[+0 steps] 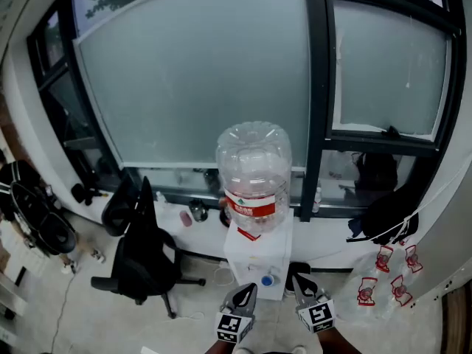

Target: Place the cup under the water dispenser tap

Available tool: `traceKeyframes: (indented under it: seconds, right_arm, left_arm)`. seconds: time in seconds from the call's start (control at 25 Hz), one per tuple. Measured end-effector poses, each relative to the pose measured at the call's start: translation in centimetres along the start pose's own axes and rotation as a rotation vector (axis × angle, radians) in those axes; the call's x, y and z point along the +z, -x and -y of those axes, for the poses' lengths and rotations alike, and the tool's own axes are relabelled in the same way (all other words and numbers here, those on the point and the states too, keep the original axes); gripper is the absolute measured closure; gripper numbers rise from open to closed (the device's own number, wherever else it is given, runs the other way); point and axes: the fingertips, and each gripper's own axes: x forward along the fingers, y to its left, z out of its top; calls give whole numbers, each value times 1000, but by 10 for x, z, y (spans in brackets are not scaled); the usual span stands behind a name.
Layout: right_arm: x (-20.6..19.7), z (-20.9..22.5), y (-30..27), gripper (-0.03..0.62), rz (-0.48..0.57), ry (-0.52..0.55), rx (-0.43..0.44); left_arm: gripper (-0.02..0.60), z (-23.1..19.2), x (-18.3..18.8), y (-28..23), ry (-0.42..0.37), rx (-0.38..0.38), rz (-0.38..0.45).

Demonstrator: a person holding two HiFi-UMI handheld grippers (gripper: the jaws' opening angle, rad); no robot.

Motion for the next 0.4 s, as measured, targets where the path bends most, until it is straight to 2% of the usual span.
traceKeyframes:
  seconds: [0.16, 0.4]
  right_arm:
    - [1, 1, 2, 592, 5, 15, 5]
    - [1, 1, 4, 592, 6, 9, 7]
  left_arm:
    - [565, 3, 1, -2, 3, 4, 0]
    - [565, 5, -1, -2, 21, 7, -44]
